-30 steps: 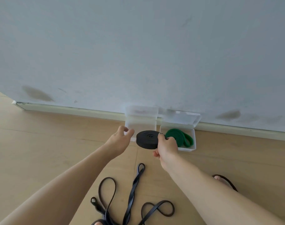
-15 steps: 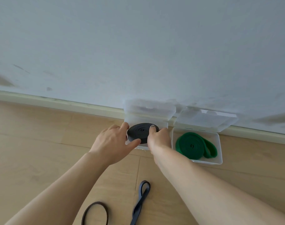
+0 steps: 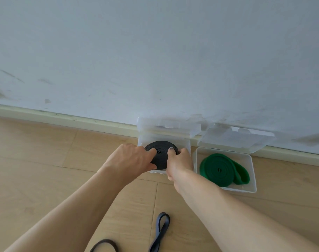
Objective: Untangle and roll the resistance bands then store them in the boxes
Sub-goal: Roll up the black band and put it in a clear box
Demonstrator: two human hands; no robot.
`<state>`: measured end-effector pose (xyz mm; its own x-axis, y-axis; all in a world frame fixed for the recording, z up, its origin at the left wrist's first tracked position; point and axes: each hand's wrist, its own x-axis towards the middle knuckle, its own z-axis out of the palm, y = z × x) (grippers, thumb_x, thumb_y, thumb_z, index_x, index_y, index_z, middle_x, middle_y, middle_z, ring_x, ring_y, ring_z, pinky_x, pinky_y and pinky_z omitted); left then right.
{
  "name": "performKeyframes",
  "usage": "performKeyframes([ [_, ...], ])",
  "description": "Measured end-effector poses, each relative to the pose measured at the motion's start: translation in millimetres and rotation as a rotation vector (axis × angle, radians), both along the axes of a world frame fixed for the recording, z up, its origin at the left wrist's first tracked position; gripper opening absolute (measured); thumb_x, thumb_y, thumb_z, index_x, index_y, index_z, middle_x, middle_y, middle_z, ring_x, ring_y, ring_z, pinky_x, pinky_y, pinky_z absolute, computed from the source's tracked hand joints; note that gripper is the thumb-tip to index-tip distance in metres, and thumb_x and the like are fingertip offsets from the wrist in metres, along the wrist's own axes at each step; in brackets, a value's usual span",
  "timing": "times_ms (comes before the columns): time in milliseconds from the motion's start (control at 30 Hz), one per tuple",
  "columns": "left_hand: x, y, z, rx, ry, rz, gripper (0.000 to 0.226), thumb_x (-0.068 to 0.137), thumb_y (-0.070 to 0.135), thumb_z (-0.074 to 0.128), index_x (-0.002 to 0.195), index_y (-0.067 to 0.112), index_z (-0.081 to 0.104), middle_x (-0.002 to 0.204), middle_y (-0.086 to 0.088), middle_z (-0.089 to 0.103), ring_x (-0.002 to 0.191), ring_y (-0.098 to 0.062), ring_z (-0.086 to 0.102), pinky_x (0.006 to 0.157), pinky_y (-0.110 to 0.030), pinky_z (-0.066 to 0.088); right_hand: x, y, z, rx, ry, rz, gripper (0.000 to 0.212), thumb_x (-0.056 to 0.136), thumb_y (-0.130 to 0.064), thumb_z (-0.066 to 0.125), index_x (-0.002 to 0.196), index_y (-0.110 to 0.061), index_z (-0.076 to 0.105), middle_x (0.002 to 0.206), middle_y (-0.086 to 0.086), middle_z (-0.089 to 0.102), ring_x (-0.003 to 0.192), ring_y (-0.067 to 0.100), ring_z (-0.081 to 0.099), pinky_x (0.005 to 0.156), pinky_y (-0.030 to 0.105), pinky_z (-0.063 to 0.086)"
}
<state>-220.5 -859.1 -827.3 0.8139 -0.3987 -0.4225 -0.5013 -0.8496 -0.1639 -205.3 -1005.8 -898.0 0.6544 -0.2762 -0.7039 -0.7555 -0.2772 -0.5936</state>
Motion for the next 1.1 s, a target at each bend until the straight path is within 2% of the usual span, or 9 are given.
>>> performKeyframes([
  [133,3.2,2.4,0.6,0.015,0.013,-0.042,0.040,0.109,0.052,0.027,0.118,0.017,0.043,0.065,0.002,0.035,0.054,-0.020,0.039,0.048,-0.029,0.021,-1.9,-0.4,7.5,0.038,0.020,-0.031,0.029,0.109,-0.033,0.042,0.122,-0.008,0.047,0.094,0.013,0.052,0.060,0.025,0.045,0.047,0.030,0.035],
  [333,1.5,2.3,-1.2,-0.002,0.013,-0.010,0.043,0.109,0.054,0.027,0.120,0.015,0.039,0.063,0.003,0.037,0.050,-0.018,0.033,0.046,-0.029,0.020,-5.8,-1.1,18.6,0.082,0.035,-0.111,0.024,0.111,-0.027,0.038,0.120,-0.007,0.048,0.094,0.012,0.051,0.047,0.021,0.042,0.029,0.018,0.025],
  [433,-0.5,2.9,-3.6,-0.017,0.012,-0.026,0.043,0.109,0.054,0.027,0.122,0.014,0.037,0.063,0.003,0.038,0.048,-0.015,0.032,0.046,-0.028,0.022,-7.0,0.2,17.0,0.131,0.054,-0.176,0.023,0.110,-0.023,0.037,0.123,-0.006,0.048,0.094,0.013,0.053,0.044,0.019,0.040,0.030,0.016,0.023],
  [533,-0.4,7.0,-7.2,-0.051,0.029,-0.034,0.040,0.111,0.048,0.026,0.131,0.014,0.034,0.064,0.004,0.040,0.049,-0.014,0.036,0.048,-0.027,0.032,-8.0,-2.0,17.4,0.208,0.127,-0.299,0.021,0.110,-0.019,0.036,0.125,-0.011,0.049,0.078,0.008,0.046,0.039,0.015,0.034,0.032,0.017,0.021],
  [633,-0.5,6.5,-7.9,-0.065,0.040,-0.057,0.035,0.112,0.044,0.026,0.129,0.015,0.036,0.064,0.004,0.040,0.056,-0.020,0.047,0.056,-0.031,0.041,-9.4,-3.5,20.1,0.220,0.070,-0.290,0.016,0.110,-0.021,0.039,0.115,-0.011,0.051,0.088,0.012,0.053,0.046,0.018,0.041,0.033,0.017,0.028],
  [733,-2.9,2.2,-9.3,-0.036,0.023,-0.070,0.033,0.112,0.043,0.028,0.125,0.014,0.037,0.063,0.003,0.038,0.055,-0.021,0.045,0.049,-0.029,0.031,-9.0,-2.5,20.7,0.204,0.047,-0.301,0.018,0.111,-0.024,0.042,0.119,-0.014,0.054,0.095,0.011,0.059,0.050,0.018,0.051,0.036,0.020,0.037],
  [867,-0.1,-2.2,-9.7,0.001,-0.003,-0.073,0.033,0.112,0.042,0.030,0.123,0.012,0.038,0.063,0.002,0.036,0.052,-0.019,0.041,0.046,-0.028,0.024,-8.5,-3.1,23.5,0.228,0.065,-0.314,0.019,0.111,-0.025,0.043,0.124,-0.015,0.054,0.078,0.008,0.059,0.052,0.018,0.057,0.044,0.025,0.045],
  [967,-0.4,-6.0,-13.0,0.012,0.011,-0.088,0.029,0.112,0.040,0.032,0.121,0.013,0.039,0.063,0.002,0.035,0.049,-0.016,0.030,0.046,-0.028,0.022,-5.6,-5.4,25.8,0.231,0.099,-0.321,0.024,0.111,-0.026,0.043,0.131,-0.016,0.053,0.070,0.009,0.059,0.062,0.025,0.060,0.046,0.025,0.039],
  [1100,0.1,-7.1,-17.6,0.012,0.039,-0.110,0.029,0.113,0.038,0.030,0.121,0.013,0.042,0.065,0.001,0.034,0.050,-0.015,0.030,0.046,-0.028,0.022,6.0,-6.1,27.7,0.209,0.159,-0.286,0.042,0.112,-0.026,0.042,0.154,-0.020,0.042,0.070,0.010,0.057,0.075,0.027,0.060,0.037,0.020,0.033],
])
